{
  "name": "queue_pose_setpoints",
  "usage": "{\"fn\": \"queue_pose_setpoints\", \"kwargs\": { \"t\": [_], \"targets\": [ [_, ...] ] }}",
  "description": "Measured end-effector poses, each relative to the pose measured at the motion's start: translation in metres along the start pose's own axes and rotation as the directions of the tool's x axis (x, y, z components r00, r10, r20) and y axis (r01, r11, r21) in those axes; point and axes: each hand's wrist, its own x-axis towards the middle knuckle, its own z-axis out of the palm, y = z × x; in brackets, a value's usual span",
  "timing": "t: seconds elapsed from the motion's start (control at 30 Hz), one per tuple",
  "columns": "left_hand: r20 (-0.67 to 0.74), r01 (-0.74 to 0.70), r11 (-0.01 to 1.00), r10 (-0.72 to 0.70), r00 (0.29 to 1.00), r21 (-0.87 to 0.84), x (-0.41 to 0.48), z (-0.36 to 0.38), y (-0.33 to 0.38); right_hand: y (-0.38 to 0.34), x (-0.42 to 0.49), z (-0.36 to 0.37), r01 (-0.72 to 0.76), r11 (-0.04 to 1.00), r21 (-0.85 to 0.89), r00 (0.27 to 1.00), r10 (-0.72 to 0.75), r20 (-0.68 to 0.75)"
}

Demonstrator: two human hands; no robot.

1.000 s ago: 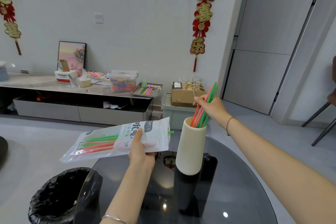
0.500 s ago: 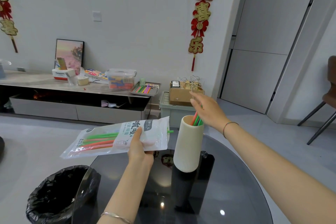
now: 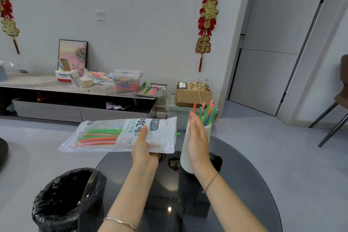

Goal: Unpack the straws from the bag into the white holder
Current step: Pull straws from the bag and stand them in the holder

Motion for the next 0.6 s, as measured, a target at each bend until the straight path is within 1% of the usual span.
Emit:
{"fn": "queue_pose_setpoints", "kwargs": {
  "t": [0.03,0.07,0.1,0.13,0.2,0.23,0.27,0.33,0.4,0.47,0.5,0.53,0.6],
  "targets": [
    [0.011,-0.028,0.999,0.027,1.000,0.026,-0.001,-0.001,0.000,0.004,-0.003,0.005,-0.127,0.986,0.110,0.992,0.128,-0.004],
    [0.029,-0.066,0.996,0.064,0.998,0.062,-0.002,-0.001,-0.001,0.007,-0.006,0.010,-0.241,0.941,0.237,0.969,0.246,0.007],
    [0.054,-0.109,0.988,0.104,0.993,0.107,-0.003,-0.001,-0.001,0.008,-0.007,0.013,-0.333,0.873,0.357,0.938,0.345,0.030],
    [0.079,-0.152,0.975,0.141,0.987,0.162,-0.005,0.000,-0.002,0.008,-0.008,0.016,-0.409,0.785,0.465,0.899,0.433,0.061],
    [0.136,-0.222,0.933,0.190,0.972,0.284,-0.007,0.001,-0.003,0.009,-0.008,0.016,-0.532,0.539,0.653,0.799,0.576,0.176],
    [0.166,-0.249,0.910,0.203,0.965,0.331,-0.009,0.003,-0.004,0.010,-0.008,0.015,-0.562,0.437,0.702,0.765,0.596,0.242],
    [0.190,-0.275,0.889,0.218,0.957,0.365,-0.010,0.003,-0.004,0.011,-0.009,0.014,-0.581,0.372,0.724,0.753,0.584,0.305],
    [0.216,-0.324,0.858,0.256,0.942,0.398,-0.012,0.004,-0.004,0.013,-0.010,0.014,-0.592,0.323,0.738,0.758,0.534,0.374],
    [0.218,-0.347,0.848,0.279,0.935,0.401,-0.014,0.005,-0.002,0.015,-0.010,0.015,-0.602,0.329,0.728,0.761,0.513,0.397],
    [0.205,-0.342,0.859,0.282,0.937,0.381,-0.016,0.005,0.000,0.015,-0.010,0.015,-0.616,0.404,0.676,0.763,0.519,0.385],
    [0.193,-0.335,0.865,0.281,0.940,0.372,-0.017,0.004,0.001,0.016,-0.009,0.015,-0.612,0.465,0.639,0.770,0.535,0.348],
    [0.178,-0.328,0.873,0.280,0.943,0.362,-0.017,0.004,0.003,0.019,-0.008,0.014,-0.585,0.573,0.574,0.797,0.536,0.277],
    [0.135,-0.304,0.896,0.274,0.952,0.325,-0.016,0.004,0.007,0.023,-0.010,0.015,-0.466,0.831,0.304,0.884,0.455,0.111]
  ]
}}
